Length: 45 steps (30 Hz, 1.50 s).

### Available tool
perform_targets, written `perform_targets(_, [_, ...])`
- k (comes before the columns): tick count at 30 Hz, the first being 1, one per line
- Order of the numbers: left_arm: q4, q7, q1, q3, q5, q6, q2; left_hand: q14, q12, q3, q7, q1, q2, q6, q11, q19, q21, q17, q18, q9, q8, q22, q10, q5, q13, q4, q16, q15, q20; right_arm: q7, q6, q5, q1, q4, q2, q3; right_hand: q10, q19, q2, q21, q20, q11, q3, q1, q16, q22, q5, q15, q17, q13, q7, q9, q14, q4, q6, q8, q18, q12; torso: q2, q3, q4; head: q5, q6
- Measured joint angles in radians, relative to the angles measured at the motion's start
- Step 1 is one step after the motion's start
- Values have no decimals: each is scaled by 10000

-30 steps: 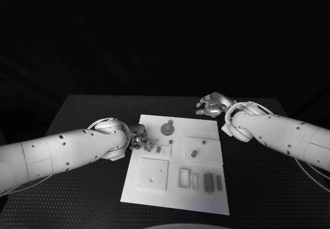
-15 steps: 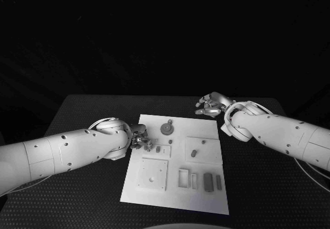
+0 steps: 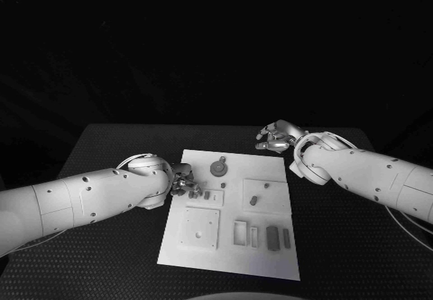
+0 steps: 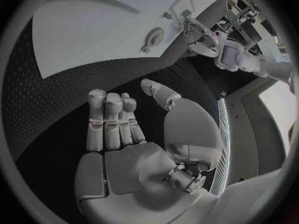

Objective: Assemble the parts on the task board

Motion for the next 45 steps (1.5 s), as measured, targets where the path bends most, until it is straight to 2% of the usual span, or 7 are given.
perform_targets(2, [-21,-26,-15,-19,-14,20,-10,-6,-74,-41,-292,-228,-356,539,-87,-17,-78,-24,0,59,-106,0,-245,-732,-1,276,-55,-1,17,0,0,0,0,0,-1,-1,0,0,0,0,0,0,0,0,0,0,0,0,0,0,0,0,0,0,0,0,1,0,-1,0,2,-1,-3])
perform_targets(5, [-25,-55,-69,-53,-25,47,-13,-21,-74,-121,-369,-434,-593,521,-98,-17,-78,-35,0,112,-112,0,-257,-1043,-1,446,-63,-16,17,0,0,0,0,-1,-2,-2,0,0,0,0,0,0,0,0,0,0,0,1,0,-10,0,0,0,0,0,0,2,0,-2,0,5,-3,-8])
perform_targets(21, [-5,-62,-77,-18,67,-61,-137,-20,-193,-108,-334,-825,-889,469,-81,-16,-163,-64,1,226,-249,-1,-239,-1236,16,835,-110,-16,18,4,-2,-1,-2,-17,29,-2,0,0,0,0,0,0,-28,0,0,0,0,3,1,-9,-18,-8,3,-28,18,0,0,0,-2,2,0,-26,14])
perform_targets(26, [9,-81,-78,13,152,-128,-196,-55,-237,-132,-269,-1080,-1143,404,-45,-75,-222,-64,0,295,-305,-2,-275,-1352,32,999,-179,19,32,7,-2,-1,-2,-29,35,0,0,0,0,0,0,0,-28,0,0,0,0,16,2,-9,-18,-8,16,-28,18,0,1,0,0,12,-6,-34,21])
perform_targets(37, [151,-104,-60,558,537,-241,-413,-358,-238,350,-97,-1626,-2002,-278,132,-196,-232,-18,-1,280,-730,-3,-525,-1352,108,2037,-179,-37,88,7,-3,-1,-3,-41,18,-3,0,0,0,0,0,0,-28,0,0,0,0,17,-7,-18,-17,-8,17,-28,17,0,1,-1,-11,13,7,-52,64])
perform_targets(43, [171,-9,20,605,1160,-395,-434,-540,-348,413,-1,-1616,-2071,-475,223,-360,-279,-18,0,168,-904,-3,-696,-1352,107,2245,-179,-27,147,7,-3,-1,-3,-41,22,-3,0,0,0,0,0,0,-28,0,0,0,0,17,-7,-18,-17,-7,17,-28,17,0,1,0,-12,7,12,-53,120])
perform_targets(45, [167,137,23,605,1317,-543,-392,-968,-626,407,134,-1349,-1930,-938,372,-723,-484,-97,0,76,-1154,-3,-1179,-1352,39,1990,-430,71,221,7,-3,-1,-3,-41,22,-3,0,0,0,0,0,0,-28,0,0,0,0,18,-7,-18,-17,-7,17,-28,17,0,0,-1,-12,7,13,-58,139])
